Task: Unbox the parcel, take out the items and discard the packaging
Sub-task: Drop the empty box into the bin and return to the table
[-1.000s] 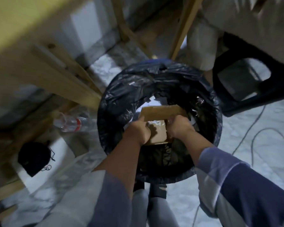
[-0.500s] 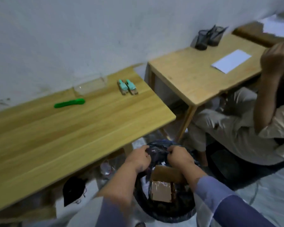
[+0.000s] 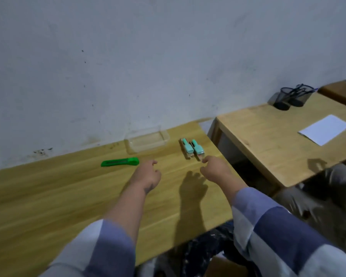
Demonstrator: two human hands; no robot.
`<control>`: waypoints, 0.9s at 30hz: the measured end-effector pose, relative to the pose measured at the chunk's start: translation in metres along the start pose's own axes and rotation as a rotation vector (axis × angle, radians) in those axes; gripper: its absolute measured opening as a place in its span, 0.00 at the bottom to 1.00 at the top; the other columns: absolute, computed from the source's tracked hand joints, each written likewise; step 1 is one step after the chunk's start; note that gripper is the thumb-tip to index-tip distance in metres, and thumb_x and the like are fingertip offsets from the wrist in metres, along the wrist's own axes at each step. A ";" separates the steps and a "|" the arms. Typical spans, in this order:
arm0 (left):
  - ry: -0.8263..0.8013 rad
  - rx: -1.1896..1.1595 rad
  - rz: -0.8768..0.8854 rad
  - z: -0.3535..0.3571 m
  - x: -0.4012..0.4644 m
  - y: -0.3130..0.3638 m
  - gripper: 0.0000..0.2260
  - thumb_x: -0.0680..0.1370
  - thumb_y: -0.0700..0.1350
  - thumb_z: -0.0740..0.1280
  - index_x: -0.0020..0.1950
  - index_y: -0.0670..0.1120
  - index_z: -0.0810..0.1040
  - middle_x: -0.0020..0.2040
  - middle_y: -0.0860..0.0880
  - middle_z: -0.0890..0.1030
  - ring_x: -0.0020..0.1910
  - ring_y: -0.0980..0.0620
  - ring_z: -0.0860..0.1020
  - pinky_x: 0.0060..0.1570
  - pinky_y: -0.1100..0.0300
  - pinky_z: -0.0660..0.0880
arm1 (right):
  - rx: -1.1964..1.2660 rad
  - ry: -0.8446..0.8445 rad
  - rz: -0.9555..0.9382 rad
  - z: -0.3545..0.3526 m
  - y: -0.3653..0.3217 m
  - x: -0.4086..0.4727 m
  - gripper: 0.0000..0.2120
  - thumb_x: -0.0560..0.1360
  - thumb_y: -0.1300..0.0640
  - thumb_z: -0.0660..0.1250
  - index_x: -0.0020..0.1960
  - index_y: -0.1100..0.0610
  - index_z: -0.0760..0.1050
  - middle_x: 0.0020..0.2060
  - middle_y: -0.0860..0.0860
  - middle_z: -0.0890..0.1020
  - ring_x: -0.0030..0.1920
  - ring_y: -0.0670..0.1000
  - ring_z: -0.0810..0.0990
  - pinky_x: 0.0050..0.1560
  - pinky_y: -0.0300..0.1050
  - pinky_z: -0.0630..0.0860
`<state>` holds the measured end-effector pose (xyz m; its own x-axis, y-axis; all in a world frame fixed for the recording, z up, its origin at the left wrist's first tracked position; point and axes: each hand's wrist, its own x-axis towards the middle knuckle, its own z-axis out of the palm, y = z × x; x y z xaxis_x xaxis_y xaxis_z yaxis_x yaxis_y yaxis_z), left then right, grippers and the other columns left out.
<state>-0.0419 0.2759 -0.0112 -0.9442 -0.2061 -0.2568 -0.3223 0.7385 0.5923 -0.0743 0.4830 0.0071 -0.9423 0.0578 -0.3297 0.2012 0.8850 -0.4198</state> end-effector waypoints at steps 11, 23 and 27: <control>0.277 -0.131 -0.140 -0.026 0.127 -0.047 0.39 0.74 0.57 0.69 0.77 0.44 0.55 0.77 0.44 0.58 0.75 0.44 0.60 0.69 0.51 0.63 | 0.006 0.082 0.239 0.043 -0.040 0.113 0.43 0.66 0.35 0.69 0.71 0.57 0.59 0.65 0.57 0.66 0.65 0.60 0.66 0.63 0.58 0.70; 0.266 -0.219 -0.165 -0.010 0.155 -0.049 0.47 0.71 0.60 0.71 0.79 0.45 0.48 0.78 0.43 0.58 0.75 0.43 0.60 0.70 0.52 0.62 | -0.043 0.187 0.266 0.053 -0.058 0.151 0.34 0.70 0.44 0.70 0.68 0.59 0.64 0.64 0.57 0.70 0.64 0.59 0.69 0.59 0.54 0.72; 0.245 -0.261 -0.184 -0.014 0.152 -0.043 0.46 0.72 0.56 0.71 0.79 0.45 0.46 0.78 0.44 0.57 0.75 0.43 0.61 0.70 0.53 0.61 | -0.046 0.166 0.236 0.039 -0.073 0.160 0.33 0.68 0.45 0.72 0.66 0.57 0.66 0.63 0.56 0.72 0.63 0.59 0.70 0.59 0.55 0.72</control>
<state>-0.1727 0.2040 -0.0649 -0.8471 -0.4901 -0.2053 -0.4639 0.4935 0.7357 -0.2298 0.4097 -0.0479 -0.9026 0.3358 -0.2695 0.4111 0.8580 -0.3078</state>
